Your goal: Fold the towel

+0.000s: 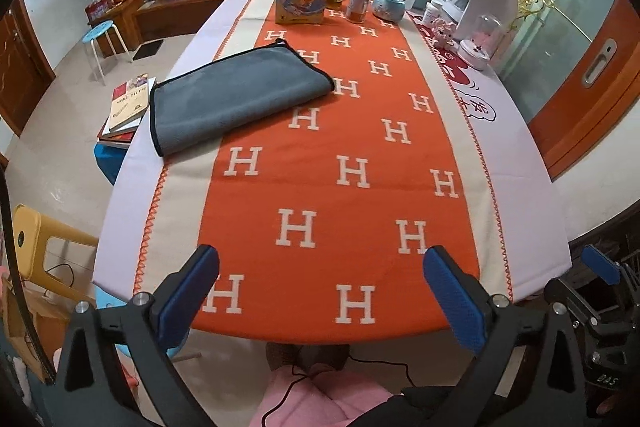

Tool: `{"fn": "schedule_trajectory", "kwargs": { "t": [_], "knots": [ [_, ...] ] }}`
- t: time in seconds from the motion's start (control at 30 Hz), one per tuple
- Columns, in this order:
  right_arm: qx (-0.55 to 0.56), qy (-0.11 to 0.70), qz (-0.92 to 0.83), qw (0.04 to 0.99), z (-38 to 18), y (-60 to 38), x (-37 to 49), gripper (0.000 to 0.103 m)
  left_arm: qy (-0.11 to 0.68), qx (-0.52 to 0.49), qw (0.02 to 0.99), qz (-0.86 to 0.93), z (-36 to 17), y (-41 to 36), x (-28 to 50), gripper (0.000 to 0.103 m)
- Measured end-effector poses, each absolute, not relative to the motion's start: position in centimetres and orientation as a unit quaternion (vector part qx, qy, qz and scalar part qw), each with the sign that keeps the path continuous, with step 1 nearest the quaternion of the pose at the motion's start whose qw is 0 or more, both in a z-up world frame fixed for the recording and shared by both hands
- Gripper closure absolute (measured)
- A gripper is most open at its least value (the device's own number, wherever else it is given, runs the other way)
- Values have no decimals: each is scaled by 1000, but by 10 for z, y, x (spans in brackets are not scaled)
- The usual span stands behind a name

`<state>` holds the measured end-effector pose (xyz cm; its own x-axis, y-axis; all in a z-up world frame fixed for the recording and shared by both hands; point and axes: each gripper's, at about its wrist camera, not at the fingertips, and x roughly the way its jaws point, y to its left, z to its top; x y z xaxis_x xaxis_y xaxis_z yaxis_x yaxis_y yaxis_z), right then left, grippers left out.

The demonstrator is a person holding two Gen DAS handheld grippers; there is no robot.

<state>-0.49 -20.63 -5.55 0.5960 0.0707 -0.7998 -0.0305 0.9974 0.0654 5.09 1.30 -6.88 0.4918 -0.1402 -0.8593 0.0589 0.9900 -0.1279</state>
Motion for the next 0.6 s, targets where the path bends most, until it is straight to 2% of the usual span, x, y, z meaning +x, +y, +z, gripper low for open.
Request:
{"fn": "schedule_trajectory", "kwargs": {
  "t": [0.3, 0.6],
  "knots": [
    [58, 470, 19, 880, -39, -211, -8, 0, 472, 13, 880, -52, -38, -8, 39, 1],
    [59, 460, -3, 886, -24, -186, -19, 0, 455, 9, 889, -56, -16, 6, 28, 1]
  ]
}}
